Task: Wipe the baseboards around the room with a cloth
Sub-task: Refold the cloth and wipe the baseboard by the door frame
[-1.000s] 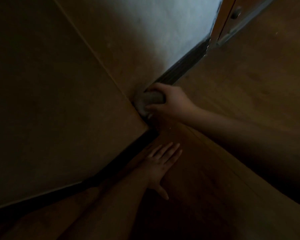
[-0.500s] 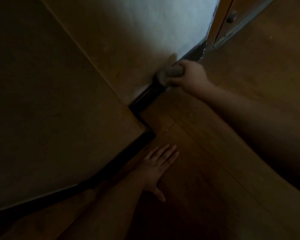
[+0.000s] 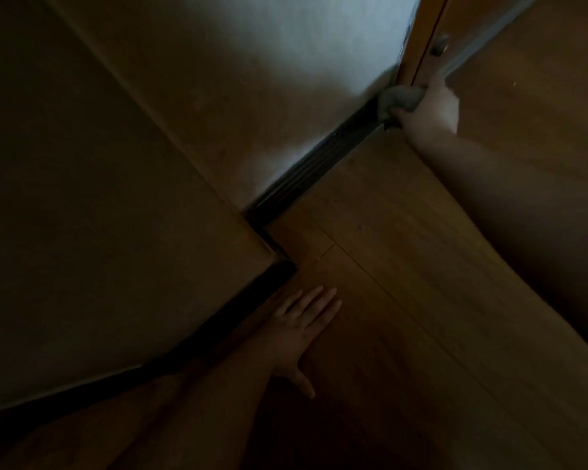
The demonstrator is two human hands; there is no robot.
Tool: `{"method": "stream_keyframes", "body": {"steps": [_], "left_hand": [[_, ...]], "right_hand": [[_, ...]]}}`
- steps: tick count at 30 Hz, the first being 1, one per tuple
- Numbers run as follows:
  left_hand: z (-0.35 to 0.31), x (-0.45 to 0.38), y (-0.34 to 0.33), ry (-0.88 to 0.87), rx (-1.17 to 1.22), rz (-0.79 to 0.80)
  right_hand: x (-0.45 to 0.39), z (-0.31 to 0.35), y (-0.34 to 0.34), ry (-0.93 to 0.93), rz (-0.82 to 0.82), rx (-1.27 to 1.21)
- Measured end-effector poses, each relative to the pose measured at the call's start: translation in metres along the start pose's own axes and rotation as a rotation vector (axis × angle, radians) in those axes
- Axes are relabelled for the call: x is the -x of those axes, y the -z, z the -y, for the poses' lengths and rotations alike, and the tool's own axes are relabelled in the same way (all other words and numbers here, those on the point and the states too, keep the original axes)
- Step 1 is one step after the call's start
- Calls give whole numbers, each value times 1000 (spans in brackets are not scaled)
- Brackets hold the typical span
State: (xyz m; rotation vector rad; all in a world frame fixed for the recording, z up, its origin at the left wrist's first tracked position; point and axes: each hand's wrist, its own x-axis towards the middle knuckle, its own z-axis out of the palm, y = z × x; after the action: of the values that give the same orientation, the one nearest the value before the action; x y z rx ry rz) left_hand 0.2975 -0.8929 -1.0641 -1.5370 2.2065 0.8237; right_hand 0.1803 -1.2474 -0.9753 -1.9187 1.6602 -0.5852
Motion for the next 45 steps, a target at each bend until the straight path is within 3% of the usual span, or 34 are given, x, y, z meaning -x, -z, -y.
{"method": "stream_keyframes", "body": {"steps": [2, 5, 7, 16, 26, 32, 40, 45], "left_hand": [[1, 0, -1, 1, 14, 4], [1, 0, -2, 1, 25, -5], [2, 0, 0, 2, 26, -15], [0, 0, -1, 2, 13, -22], [0, 0, -2, 25, -6, -26], [-3, 1, -2, 28, -21, -24], [-38, 23, 24, 139, -258, 70], [-48, 59, 81, 262, -143, 102]], "right_hand": [[34, -1, -8, 119, 118, -29], [90, 13, -29, 472, 407, -14], [118, 29, -50, 650, 514, 27], [155, 56, -72, 744, 572, -75], [172, 4, -37, 581, 783, -6], [164, -17, -13, 338, 408, -187], [177, -23, 39, -3, 350, -339], [217, -15, 98, -195, 212, -383]]}}
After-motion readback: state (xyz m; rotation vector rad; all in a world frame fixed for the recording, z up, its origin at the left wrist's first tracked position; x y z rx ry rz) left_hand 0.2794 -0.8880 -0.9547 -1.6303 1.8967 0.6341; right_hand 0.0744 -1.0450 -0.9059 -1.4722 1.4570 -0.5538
